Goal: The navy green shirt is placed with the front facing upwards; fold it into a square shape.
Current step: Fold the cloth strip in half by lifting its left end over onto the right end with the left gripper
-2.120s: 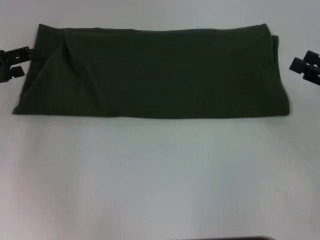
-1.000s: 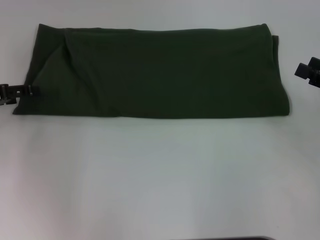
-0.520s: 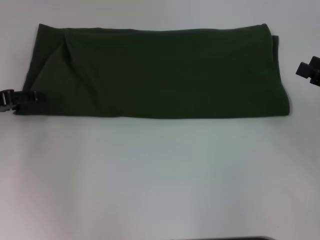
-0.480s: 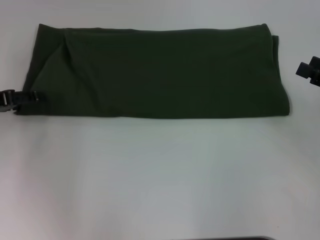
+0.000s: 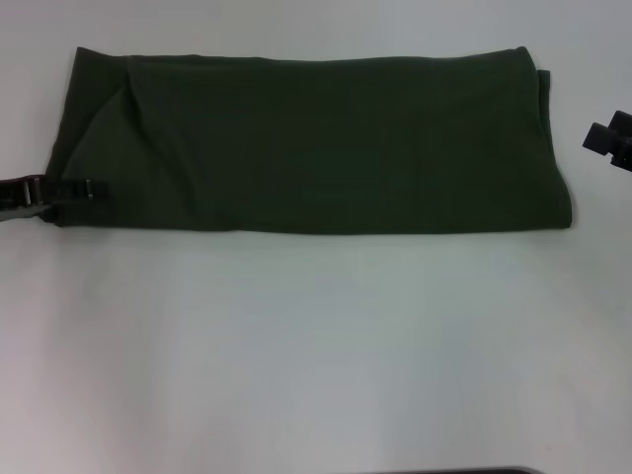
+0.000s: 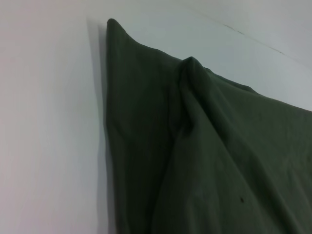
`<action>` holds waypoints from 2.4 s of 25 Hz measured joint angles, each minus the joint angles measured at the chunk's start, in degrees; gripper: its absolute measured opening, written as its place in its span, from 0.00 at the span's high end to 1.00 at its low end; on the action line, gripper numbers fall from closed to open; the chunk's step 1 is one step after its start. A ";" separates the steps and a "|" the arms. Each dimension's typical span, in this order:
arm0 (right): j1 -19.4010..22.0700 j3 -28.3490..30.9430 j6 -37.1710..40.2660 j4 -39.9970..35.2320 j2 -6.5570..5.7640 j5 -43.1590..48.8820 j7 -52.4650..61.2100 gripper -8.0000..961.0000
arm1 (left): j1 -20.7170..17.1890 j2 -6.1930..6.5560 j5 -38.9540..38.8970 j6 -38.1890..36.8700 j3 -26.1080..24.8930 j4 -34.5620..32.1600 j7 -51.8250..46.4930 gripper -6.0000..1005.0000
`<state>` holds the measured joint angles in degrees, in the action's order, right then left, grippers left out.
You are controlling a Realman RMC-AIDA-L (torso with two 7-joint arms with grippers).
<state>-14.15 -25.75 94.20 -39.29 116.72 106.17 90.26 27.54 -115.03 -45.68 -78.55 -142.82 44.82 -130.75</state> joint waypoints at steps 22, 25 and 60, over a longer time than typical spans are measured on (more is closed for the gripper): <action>-0.23 1.97 2.77 0.00 -0.41 -0.04 1.59 0.08 | 1.02 -1.92 2.89 -1.65 3.16 5.20 -4.31 0.75; -0.33 1.64 2.82 0.00 -0.96 0.20 3.22 0.08 | 1.02 -1.94 2.95 -1.76 3.29 5.25 -4.50 0.83; -18.28 -6.90 -5.59 -5.55 -6.44 38.79 42.66 0.08 | 3.69 0.16 2.44 -11.50 1.59 4.68 -14.67 0.97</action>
<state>-32.44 -32.66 88.60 -44.83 110.28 144.95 132.92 31.24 -114.87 -43.24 -90.05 -141.23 49.51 -145.42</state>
